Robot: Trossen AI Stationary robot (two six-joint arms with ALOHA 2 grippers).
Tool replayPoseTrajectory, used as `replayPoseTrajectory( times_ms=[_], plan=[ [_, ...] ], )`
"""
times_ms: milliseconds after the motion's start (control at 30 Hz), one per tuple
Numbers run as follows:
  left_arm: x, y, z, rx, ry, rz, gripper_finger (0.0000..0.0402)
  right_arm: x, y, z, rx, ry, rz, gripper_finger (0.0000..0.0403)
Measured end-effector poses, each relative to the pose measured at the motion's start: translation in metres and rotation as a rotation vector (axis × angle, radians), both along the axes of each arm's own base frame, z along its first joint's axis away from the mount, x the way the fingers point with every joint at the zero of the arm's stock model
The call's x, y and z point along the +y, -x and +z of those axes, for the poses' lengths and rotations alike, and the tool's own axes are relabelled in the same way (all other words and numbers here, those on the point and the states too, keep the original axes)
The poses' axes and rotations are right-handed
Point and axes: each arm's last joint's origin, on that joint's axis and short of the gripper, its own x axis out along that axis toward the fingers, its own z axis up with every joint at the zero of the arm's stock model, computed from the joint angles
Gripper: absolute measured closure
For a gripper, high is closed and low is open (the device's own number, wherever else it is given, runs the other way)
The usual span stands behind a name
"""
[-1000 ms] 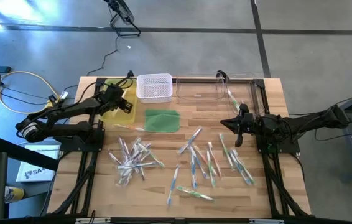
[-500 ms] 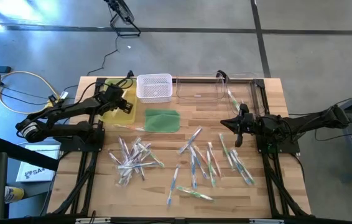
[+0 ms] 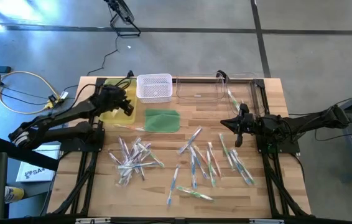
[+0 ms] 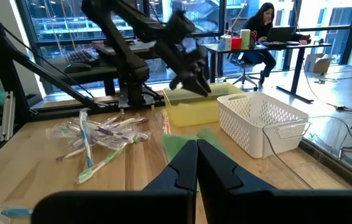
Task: Pick & Place Toothbrushes
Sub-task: Put the blue toothbrush into the white bin
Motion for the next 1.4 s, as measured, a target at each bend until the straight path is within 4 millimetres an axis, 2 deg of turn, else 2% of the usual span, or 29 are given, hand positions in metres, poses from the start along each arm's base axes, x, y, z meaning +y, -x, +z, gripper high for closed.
replayPoseTrajectory(
  times_ms=[267,433,767,1067,1233,1400],
  plan=[
    [-0.043,0.001,0.034,-0.175,-0.177,-0.237,0.0261,0.000,0.000,0.000,0.000,0.000,0.000,0.0401],
    [-0.066,0.001,0.044,-0.253,-0.227,-0.357,0.0261,0.000,0.000,0.000,-0.001,0.000,0.000,0.0401],
    [-0.104,-0.019,0.044,-0.261,-0.277,-0.456,0.0261,0.000,0.000,0.000,-0.001,0.000,0.000,0.0401],
    [-0.132,-0.040,0.036,-0.236,-0.299,-0.580,0.0261,0.000,0.000,0.000,-0.001,-0.001,0.000,0.0401],
    [-0.141,-0.047,0.035,-0.247,-0.318,-0.636,0.0261,0.000,0.000,0.000,-0.001,-0.001,0.000,0.0401],
    [-0.142,-0.048,0.034,-0.241,-0.317,-0.637,0.0261,0.000,0.000,0.000,-0.001,-0.001,0.000,0.0401]
  ],
)
